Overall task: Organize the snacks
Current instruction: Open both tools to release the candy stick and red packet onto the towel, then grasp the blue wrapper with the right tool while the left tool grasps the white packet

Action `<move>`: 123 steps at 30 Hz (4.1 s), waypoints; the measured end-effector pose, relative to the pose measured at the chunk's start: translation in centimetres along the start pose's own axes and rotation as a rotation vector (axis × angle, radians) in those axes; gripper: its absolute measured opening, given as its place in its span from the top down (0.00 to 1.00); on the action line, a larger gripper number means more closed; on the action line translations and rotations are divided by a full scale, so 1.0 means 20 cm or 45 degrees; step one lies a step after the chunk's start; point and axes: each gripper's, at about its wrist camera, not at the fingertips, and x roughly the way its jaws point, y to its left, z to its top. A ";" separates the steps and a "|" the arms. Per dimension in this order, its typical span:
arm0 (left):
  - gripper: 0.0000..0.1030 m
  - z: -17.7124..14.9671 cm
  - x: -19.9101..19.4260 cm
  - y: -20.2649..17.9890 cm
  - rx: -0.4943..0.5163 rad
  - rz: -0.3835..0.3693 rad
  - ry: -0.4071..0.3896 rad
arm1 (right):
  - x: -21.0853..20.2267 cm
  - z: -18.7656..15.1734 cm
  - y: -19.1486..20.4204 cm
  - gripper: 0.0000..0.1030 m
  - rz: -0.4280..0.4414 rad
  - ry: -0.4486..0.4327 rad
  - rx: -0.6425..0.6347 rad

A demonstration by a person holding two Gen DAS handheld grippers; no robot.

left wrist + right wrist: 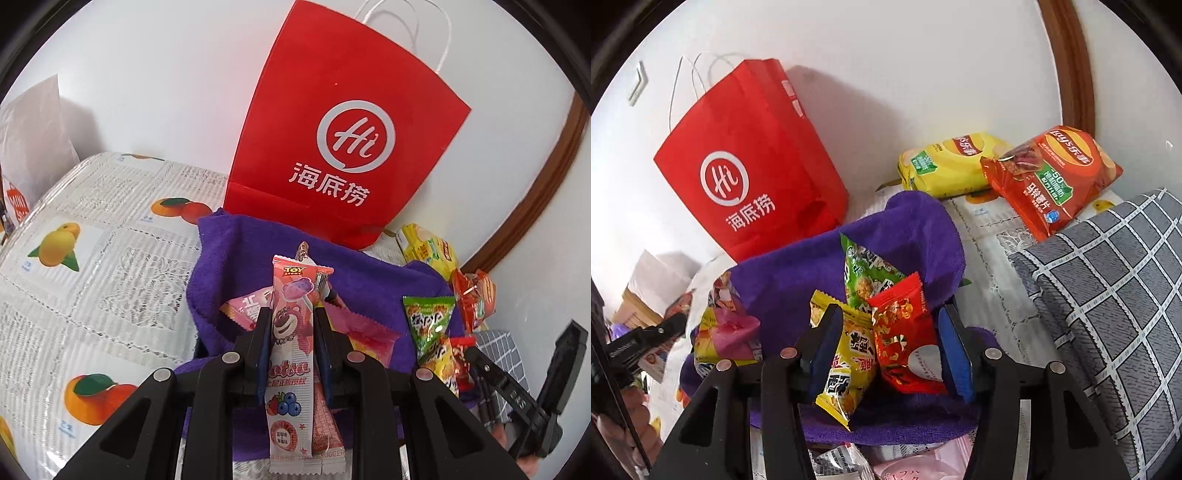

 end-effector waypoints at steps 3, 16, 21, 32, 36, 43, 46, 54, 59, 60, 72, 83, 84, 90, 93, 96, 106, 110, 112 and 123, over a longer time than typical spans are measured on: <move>0.80 0.00 0.04 -0.02 -0.007 0.015 0.010 | 0.00 0.00 0.00 0.47 -0.032 0.006 -0.009; 0.77 -0.02 0.12 -0.04 0.002 0.028 0.023 | -0.02 0.00 0.01 0.46 -0.027 -0.014 -0.015; 0.76 -0.02 0.10 -0.04 0.025 0.020 0.021 | -0.03 0.00 0.03 0.46 -0.039 -0.024 -0.037; 0.49 -0.02 -0.05 -0.03 0.058 -0.013 -0.048 | -0.05 -0.03 0.05 0.46 -0.077 -0.063 -0.069; 0.49 -0.05 -0.08 -0.01 0.043 -0.049 -0.034 | -0.08 -0.05 0.07 0.46 -0.074 -0.094 -0.084; 0.49 -0.14 -0.09 -0.05 0.143 -0.078 0.023 | -0.21 -0.16 0.10 0.46 -0.040 -0.018 -0.128; 0.49 -0.16 -0.09 -0.09 0.159 -0.106 0.048 | -0.31 -0.23 0.12 0.41 -0.048 0.018 -0.175; 0.44 -0.18 -0.15 -0.12 0.178 -0.140 0.030 | -0.48 -0.46 0.08 0.37 -0.166 0.107 -0.259; 0.42 -0.18 -0.19 -0.12 0.173 -0.172 0.006 | -0.45 -0.59 0.08 0.37 -0.165 0.195 -0.302; 0.42 -0.18 -0.20 -0.12 0.172 -0.168 0.003 | -0.44 -0.61 0.08 0.37 -0.168 0.208 -0.321; 0.42 -0.18 -0.19 -0.13 0.163 -0.206 0.036 | -0.33 -0.68 0.14 0.35 -0.268 0.217 -0.477; 0.42 -0.19 -0.20 -0.15 0.174 -0.235 0.040 | -0.35 -0.68 0.11 0.53 -0.196 0.222 -0.463; 0.42 -0.19 -0.21 -0.15 0.180 -0.238 0.037 | -0.35 -0.69 0.11 0.53 -0.208 0.219 -0.466; 0.42 -0.23 -0.23 -0.22 0.253 -0.262 0.039 | -0.40 -0.70 0.07 0.54 -0.234 0.205 -0.463; 0.42 -0.25 -0.25 -0.27 0.298 -0.303 0.047 | -0.44 -0.69 -0.02 0.53 -0.282 0.187 -0.404; 0.42 -0.30 -0.26 -0.34 0.362 -0.337 0.076 | -0.46 -0.67 -0.11 0.53 -0.244 0.175 -0.282; 0.39 -0.49 -0.14 -0.54 0.481 -0.377 0.287 | -0.44 -0.68 -0.09 0.52 -0.299 0.189 -0.314; 0.39 -0.54 -0.06 -0.55 0.411 -0.359 0.379 | -0.45 -0.67 -0.11 0.51 -0.266 0.190 -0.289; 0.39 -0.55 -0.01 -0.54 0.352 -0.347 0.426 | -0.45 -0.67 -0.11 0.51 -0.269 0.189 -0.292; 0.38 -0.62 0.12 -0.61 0.244 -0.334 0.485 | -0.47 -0.66 -0.17 0.51 -0.166 0.169 -0.191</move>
